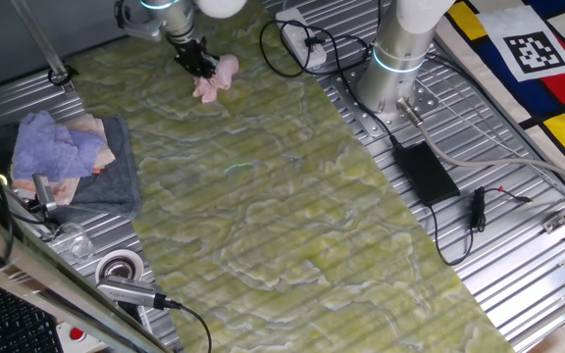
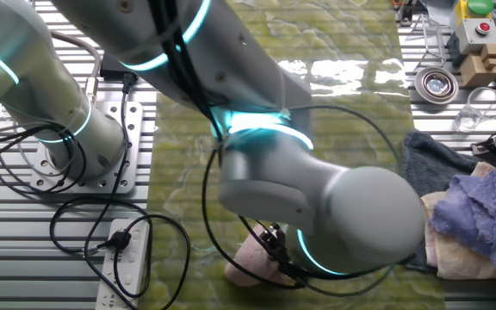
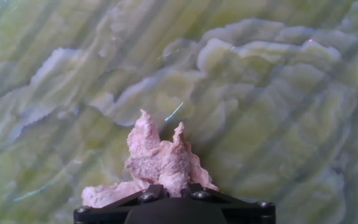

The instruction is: Clean the table with a cloth

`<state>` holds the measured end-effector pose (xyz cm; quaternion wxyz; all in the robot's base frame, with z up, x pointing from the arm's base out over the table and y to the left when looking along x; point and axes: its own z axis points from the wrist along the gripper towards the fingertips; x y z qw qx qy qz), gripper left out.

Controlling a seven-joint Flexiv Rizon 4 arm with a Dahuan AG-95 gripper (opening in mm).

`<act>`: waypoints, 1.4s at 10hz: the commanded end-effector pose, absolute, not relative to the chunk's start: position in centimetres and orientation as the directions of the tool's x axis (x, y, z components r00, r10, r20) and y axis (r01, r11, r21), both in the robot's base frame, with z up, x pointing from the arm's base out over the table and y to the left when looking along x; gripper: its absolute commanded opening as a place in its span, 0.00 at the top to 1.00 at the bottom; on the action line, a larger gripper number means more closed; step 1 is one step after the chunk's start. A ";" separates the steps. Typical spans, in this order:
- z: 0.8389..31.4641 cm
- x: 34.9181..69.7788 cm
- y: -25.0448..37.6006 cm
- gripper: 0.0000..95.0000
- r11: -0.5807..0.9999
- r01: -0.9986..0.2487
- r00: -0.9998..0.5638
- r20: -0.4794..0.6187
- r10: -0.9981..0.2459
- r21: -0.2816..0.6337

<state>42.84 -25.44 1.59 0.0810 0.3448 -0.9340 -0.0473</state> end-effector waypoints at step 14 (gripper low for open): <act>2.3 52.9 -23.0 1.00 0.780 -0.616 -0.766 0.144 -0.626 0.114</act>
